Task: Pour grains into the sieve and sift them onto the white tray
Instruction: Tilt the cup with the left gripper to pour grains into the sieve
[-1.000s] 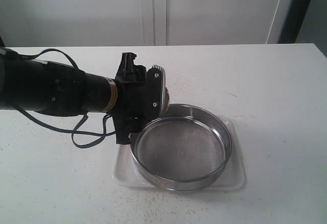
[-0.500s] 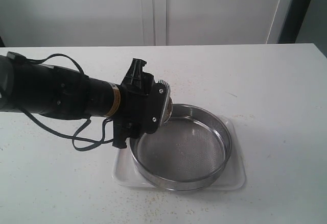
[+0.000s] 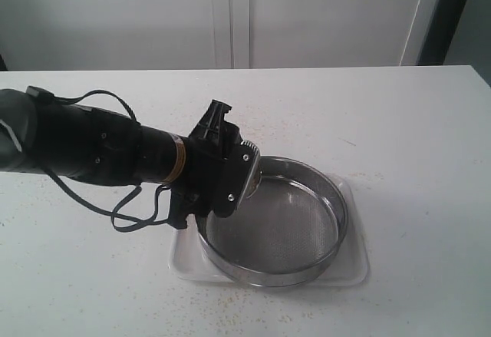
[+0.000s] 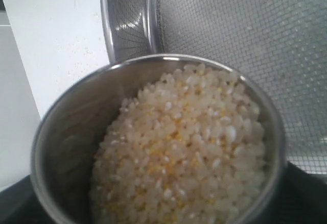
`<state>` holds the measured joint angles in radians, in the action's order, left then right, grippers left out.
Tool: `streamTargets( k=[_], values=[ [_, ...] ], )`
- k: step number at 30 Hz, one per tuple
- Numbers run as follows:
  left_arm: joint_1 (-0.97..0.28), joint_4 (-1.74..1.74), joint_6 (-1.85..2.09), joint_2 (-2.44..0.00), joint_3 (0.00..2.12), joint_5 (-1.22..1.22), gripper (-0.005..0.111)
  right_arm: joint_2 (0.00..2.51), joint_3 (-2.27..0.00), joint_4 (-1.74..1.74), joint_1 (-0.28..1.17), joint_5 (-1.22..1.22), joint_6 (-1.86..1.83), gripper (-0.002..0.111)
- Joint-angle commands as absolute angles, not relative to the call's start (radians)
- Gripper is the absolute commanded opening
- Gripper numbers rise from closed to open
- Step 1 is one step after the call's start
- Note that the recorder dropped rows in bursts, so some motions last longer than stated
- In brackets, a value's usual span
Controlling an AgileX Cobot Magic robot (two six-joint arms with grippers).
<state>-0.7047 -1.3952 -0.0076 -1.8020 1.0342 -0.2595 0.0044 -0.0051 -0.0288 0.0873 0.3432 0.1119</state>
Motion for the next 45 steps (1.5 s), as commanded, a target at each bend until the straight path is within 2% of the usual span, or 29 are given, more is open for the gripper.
streamTargets(
  k=[1,12,20,45],
  values=[
    [-0.71,-1.391,0.0,-1.796,1.082,-0.267,0.0,0.0,0.0,-0.031,0.082,0.335,0.112,0.0],
    [-0.712,-1.391,0.0,-1.803,1.112,-0.226,0.0,0.0,0.0,-0.031,0.082,0.335,0.112,0.0],
    [-0.768,-1.391,0.132,-1.805,1.112,-0.147,0.0,0.0,0.0,-0.031,0.082,0.335,0.112,0.0],
    [-0.768,-1.396,0.148,-1.805,1.112,-0.076,0.0,0.0,0.0,-0.031,0.082,0.335,0.112,0.0]
  ],
)
